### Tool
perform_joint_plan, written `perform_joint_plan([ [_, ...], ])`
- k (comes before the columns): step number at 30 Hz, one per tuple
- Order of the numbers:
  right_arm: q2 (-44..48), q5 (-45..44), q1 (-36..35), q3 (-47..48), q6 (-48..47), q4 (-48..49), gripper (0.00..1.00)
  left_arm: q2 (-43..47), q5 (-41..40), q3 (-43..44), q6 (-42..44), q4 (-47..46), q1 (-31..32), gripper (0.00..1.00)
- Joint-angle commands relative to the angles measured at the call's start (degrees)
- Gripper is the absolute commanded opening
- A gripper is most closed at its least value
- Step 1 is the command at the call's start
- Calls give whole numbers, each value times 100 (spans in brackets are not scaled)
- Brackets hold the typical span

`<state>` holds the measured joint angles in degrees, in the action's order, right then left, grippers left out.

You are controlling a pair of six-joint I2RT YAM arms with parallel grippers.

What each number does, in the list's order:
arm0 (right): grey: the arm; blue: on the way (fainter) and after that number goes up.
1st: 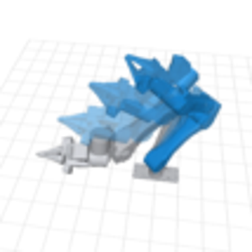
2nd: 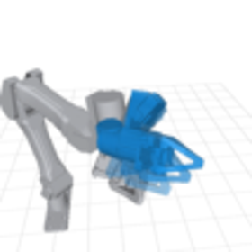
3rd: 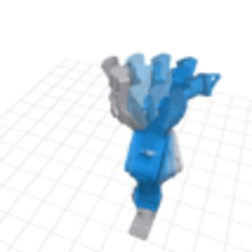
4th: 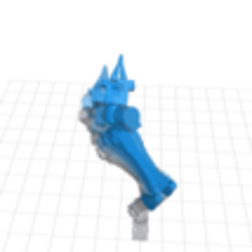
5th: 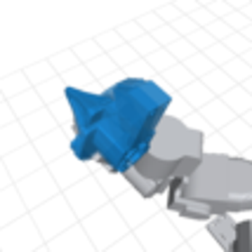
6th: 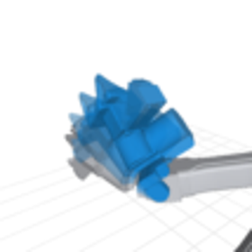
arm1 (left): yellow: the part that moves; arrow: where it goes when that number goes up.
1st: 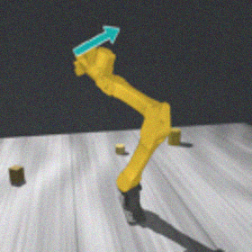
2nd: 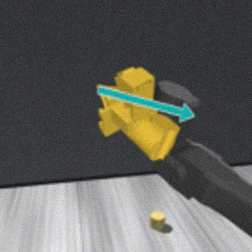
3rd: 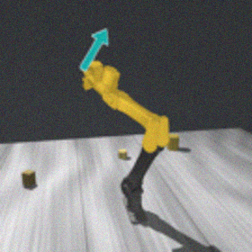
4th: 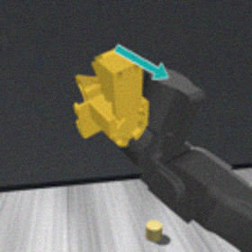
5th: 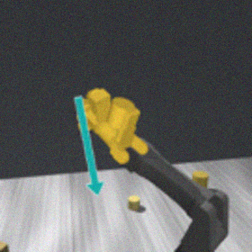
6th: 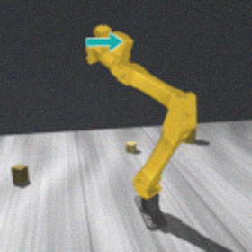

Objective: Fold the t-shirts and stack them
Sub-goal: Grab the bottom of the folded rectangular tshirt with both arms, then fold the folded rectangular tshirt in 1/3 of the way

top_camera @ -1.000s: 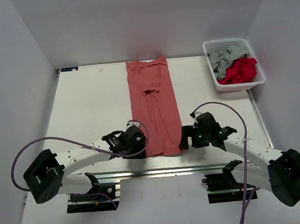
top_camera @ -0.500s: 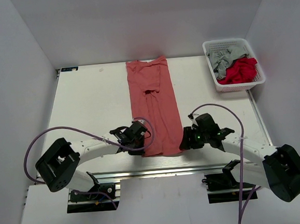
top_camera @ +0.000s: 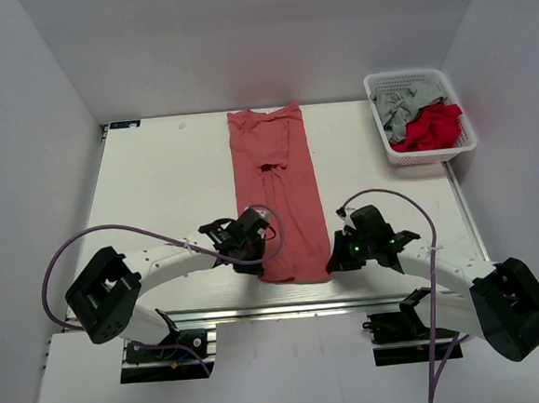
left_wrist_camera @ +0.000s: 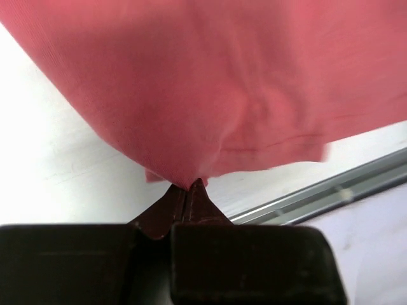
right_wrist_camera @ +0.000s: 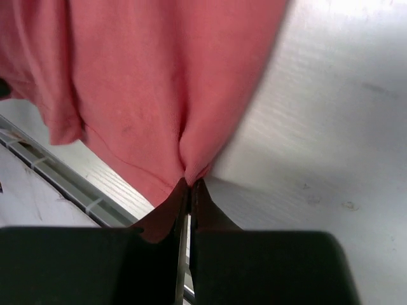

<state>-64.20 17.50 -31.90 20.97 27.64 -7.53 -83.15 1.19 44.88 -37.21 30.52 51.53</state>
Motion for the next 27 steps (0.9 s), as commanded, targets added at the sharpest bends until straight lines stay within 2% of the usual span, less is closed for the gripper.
perform_joint_plan([
  [1, 110, -334, 0, 565, -153, -64, 0, 159, -347, 652, 188, 321, -2, 0],
  [5, -136, -843, 8, 1162, -153, -240, 0, -165, -821, 1231, 249, 621, -283, 0],
  [11, -944, -1292, 35, 2121, -206, -231, 0, -772, -1006, 2040, 425, 745, -784, 0],
  [19, -1990, -1732, 131, 3631, -215, -214, 0, -895, -1130, 2876, 855, 411, -1513, 0],
  [20, -2095, -2019, 140, 3729, -224, -231, 0, -1035, -1130, 3060, 908, 411, -1566, 0],
  [27, -2780, -2154, 281, 4730, -557, -231, 0, -1510, -954, 3729, 1207, 217, -2023, 0],
])
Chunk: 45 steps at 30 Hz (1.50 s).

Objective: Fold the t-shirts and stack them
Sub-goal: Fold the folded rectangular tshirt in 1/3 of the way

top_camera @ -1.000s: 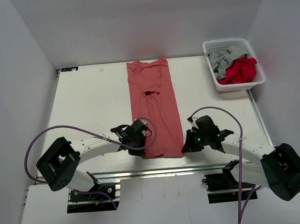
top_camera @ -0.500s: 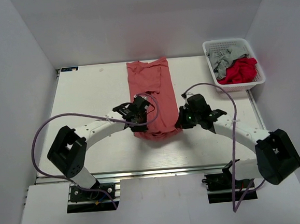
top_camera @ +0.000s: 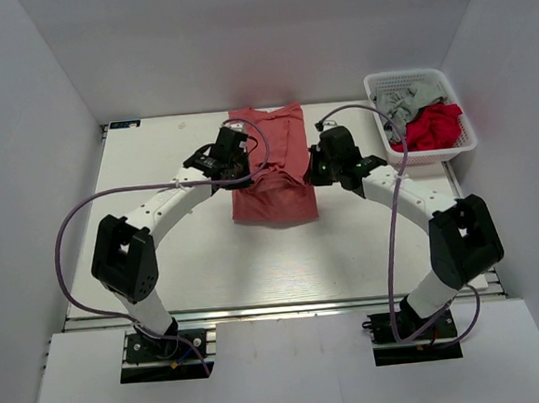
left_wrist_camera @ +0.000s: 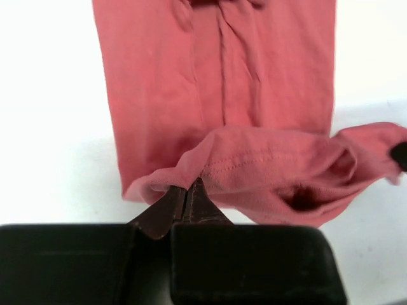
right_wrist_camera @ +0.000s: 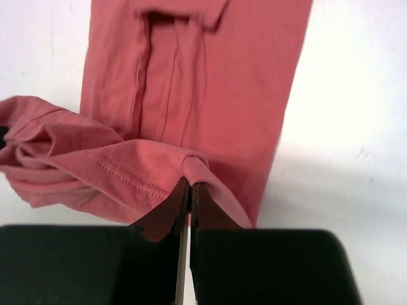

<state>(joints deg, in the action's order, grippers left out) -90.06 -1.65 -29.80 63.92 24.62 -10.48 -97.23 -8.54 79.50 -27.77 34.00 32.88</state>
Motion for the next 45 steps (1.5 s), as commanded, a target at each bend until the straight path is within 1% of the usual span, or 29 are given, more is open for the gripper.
perform_joint_plan([
  [1, -266, -204, 123, 585, -282, 64, 0, -208, -34, 407, 263, -130, -159, 0],
  [6, -757, -99, 220, 1243, -432, -32, 0, -577, 132, 733, 413, -420, -466, 0],
  [10, -1197, -64, 369, 1588, -467, -86, 0, -973, 335, 1110, 535, -420, -590, 0],
  [18, -1936, 103, 581, 2272, -573, -51, 0, -1544, 590, 1470, 711, -754, -844, 0],
  [19, -2049, 330, 624, 2335, -590, -33, 0, -1605, 651, 1532, 711, -824, -845, 0],
  [22, -2340, 411, 704, 2581, -608, -51, 0, -1746, 704, 1481, 966, -1184, -898, 0],
  [26, -2639, 849, 809, 2801, -678, 72, 0, -1852, 836, 1480, 1133, -1474, -1012, 0],
  [27, -2744, 938, 844, 2853, -661, 99, 0, -1922, 923, 1480, 1133, -1527, -1012, 1],
  [28, -2788, 965, 879, 2950, -678, 134, 0, -2027, 924, 1532, 1133, -1623, -1064, 13],
  [29, -2919, 1000, 888, 2994, -678, 151, 4, -2080, 1020, 1533, 1212, -1694, -1065, 22],
  [30, -2964, 1000, 906, 3064, -678, 230, 12, -2081, 1020, 1594, 1212, -1773, -1117, 31],
  [31, -3043, 991, 967, 3117, -678, 257, 39, -2159, 1021, 1594, 1212, -1965, -1117, 57],
  [32, -3078, 1087, 1002, 3266, -661, 231, 54, -2238, 942, 1725, 1212, -2019, -1187, 73],
  [33, -3148, 1149, 1029, 3476, -704, 144, 61, -2239, 889, 1874, 1212, -1959, -1283, 86],
  [34, -3158, 1158, 1081, 3626, -687, 82, 73, -2317, 889, 2041, 1212, -1715, -1284, 97],
  [35, -3123, 1141, 1082, 3680, -748, 46, 76, -2318, 889, 2260, 1212, -1634, -1363, 100],
  [36, -3062, 1193, 1082, 3663, -818, -32, 80, -2240, 889, 2262, 1212, -1581, -1416, 100],
  [37, -2861, 1150, 1082, 3541, -906, -33, 90, -2134, 889, 2262, 1212, -1581, -1416, 100],
  [40, -2351, 1420, 1029, 2945, -1187, 81, 90, -1652, 958, 1544, 1212, -1782, -1469, 100],
  [41, -2262, 1578, 968, 2811, -1205, 194, 90, -1241, 959, 1063, 1212, -1913, -1469, 100],
  [42, -2122, 1763, 950, 2549, -1240, 256, 90, -1028, 959, 823, 1134, -1914, -1469, 100],
  [43, -2043, 2147, 906, 2407, -1249, 309, 90, -817, 959, 586, 994, -1984, -1469, 100],
  [44, -2042, 2291, 810, 2354, -1301, 284, 90, -389, 959, 105, 914, -1985, -1469, 100],
  [45, -2059, 2544, 705, 2310, -1337, 266, 90, -176, 959, -143, 853, -2046, -1469, 100],
])
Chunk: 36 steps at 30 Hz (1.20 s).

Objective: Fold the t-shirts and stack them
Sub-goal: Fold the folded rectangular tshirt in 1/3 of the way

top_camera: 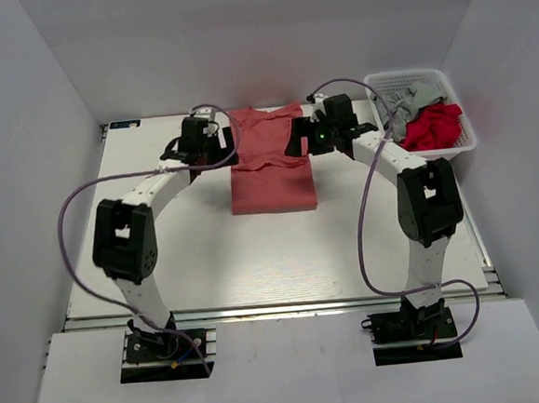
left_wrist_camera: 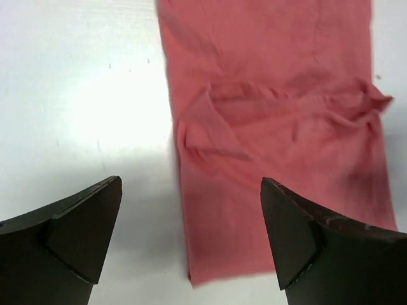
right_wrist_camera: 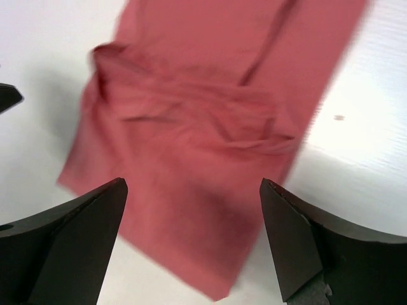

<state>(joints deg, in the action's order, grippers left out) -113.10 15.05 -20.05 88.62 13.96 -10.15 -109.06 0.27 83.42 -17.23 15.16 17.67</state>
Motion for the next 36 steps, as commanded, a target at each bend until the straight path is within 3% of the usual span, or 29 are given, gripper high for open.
perform_joint_plan([
  [1, 192, 1042, -436, -222, -279, 294, 90, 1209, 17, -998, -314, -214, 52, 100],
  [7, -439, 1194, -824, 50, -148, 356, 90, 2492, -212, -2415, -684, 101, 52, 100],
  [12, -994, 983, -974, 551, 28, 479, 90, 2986, -212, -2997, -852, 355, 52, 100],
  [25, -2005, -1, -1009, 1482, 564, 1490, 90, 3057, 78, -3200, -790, 523, 52, 100],
  [31, -2452, -1056, -992, 2000, 399, 2157, 90, 2943, 131, -3148, -685, 523, 52, 100],
  [33, -2733, -1310, -957, 2422, 319, 2307, 90, 2882, 131, -3086, -685, 594, 52, 100],
  [36, -3279, -1347, -895, 3747, 29, 1782, 90, 2820, 131, -2928, -614, 761, 52, 100],
])
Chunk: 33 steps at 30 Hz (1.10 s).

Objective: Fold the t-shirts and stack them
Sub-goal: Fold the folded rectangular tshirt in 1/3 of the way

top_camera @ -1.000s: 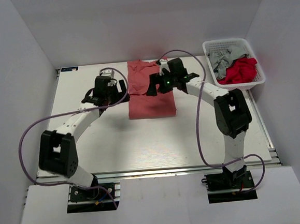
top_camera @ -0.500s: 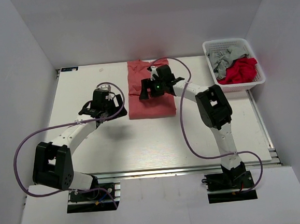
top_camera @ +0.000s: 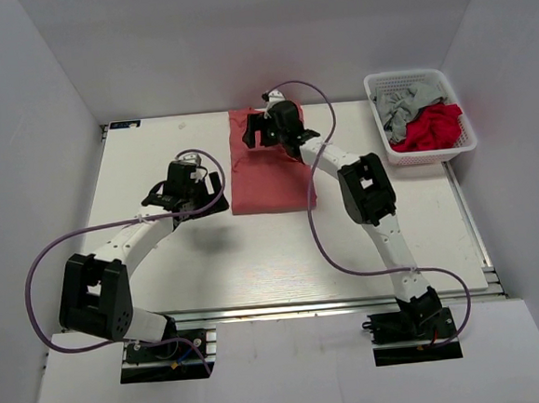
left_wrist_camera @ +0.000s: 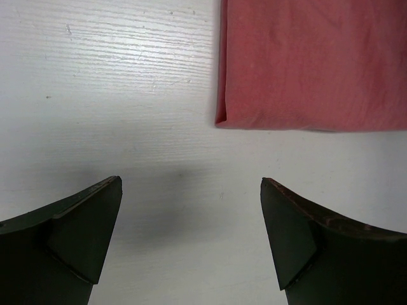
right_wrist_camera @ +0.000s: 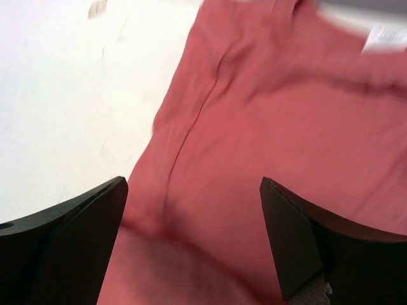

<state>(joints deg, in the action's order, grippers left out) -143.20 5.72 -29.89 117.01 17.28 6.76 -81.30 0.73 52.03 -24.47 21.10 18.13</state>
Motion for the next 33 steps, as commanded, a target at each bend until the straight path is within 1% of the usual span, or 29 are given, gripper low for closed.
perform_joint_plan([
  [1, -288, -405, 89, 989, -434, 53, 90, 44, 85, 211, 109, 166, 6, 100],
  [2, -218, -361, 97, 964, -444, 36, 90, 44, 137, 272, 109, 218, 6, 100],
  [3, -104, -361, 123, 746, -523, 96, 90, 44, 138, 273, 170, 219, 6, 100],
  [4, 297, -395, 124, 596, -558, 97, 90, 44, 199, 273, 171, 219, 6, 100],
  [6, 668, -545, 141, -183, -585, 202, 90, -61, 278, 351, 223, 157, 6, 100],
  [7, 1218, -737, 150, -396, -611, 185, 90, -62, 365, 352, 223, 157, 6, 100],
  [9, 1739, -800, 194, -1194, -647, 106, 90, -114, 497, 352, 223, 44, 6, 100],
  [10, 1995, -774, 185, -1355, -621, -60, 90, -175, 498, 352, 223, -18, 67, 100],
  [11, 2128, -748, 203, -1757, -577, -296, 90, -176, 550, 352, 223, -149, 68, 100],
  [13, 2392, -634, 238, -1988, -524, -665, 90, -351, 734, 299, 293, -308, 121, 100],
  [14, 2628, -424, 212, -2311, -541, -876, 90, -421, 979, 299, 294, -404, 121, 100],
  [16, 2726, -133, 229, -2481, -602, -1210, 90, -580, 1209, 351, 294, -642, 121, 100],
  [17, 2849, -106, 229, -2742, -629, -1265, 90, -719, 1332, 413, 346, -643, 121, 100],
  [20, 2885, -176, 256, -2990, -577, -1318, 90, -835, 1499, 413, 346, -792, 121, 100],
  [22, 2763, -97, 282, -2965, -541, -1344, 90, -966, 1500, 413, 346, -862, 121, 100],
  [23, 2640, 138, 291, -2852, -506, -1388, 90, -967, 1500, 413, 346, -862, 121, 100],
  [25, 2394, 333, 317, -2711, -454, -1458, 90, -1098, 1500, 413, 346, -862, 121, 100],
  [26, 2297, 560, 326, -2440, -401, -1554, 90, -1099, 1500, 465, 346, -801, 121, 100],
  [27, 2053, 667, 343, -2368, -366, -1573, 90, -1099, 1500, 466, 346, -801, 121, 100],
  [29, 1893, 895, 370, -2034, -286, -1555, 90, -1152, 1500, 466, 346, -801, 121, 100],
  [30, 1666, 879, 413, -1955, -278, -1564, 90, -1152, 1500, 466, 346, -801, 121, 100],
  [31, 1585, 809, 431, -1658, -164, -1564, 90, -1152, 1500, 466, 346, -740, 121, 100],
  [32, 1506, 747, 440, -1568, -172, -1547, 90, -1152, 1500, 466, 346, -739, 121, 100],
  [33, 1305, 373, 484, -1489, -85, -1442, 90, -1152, 1500, 466, 346, -739, 121, 100],
])
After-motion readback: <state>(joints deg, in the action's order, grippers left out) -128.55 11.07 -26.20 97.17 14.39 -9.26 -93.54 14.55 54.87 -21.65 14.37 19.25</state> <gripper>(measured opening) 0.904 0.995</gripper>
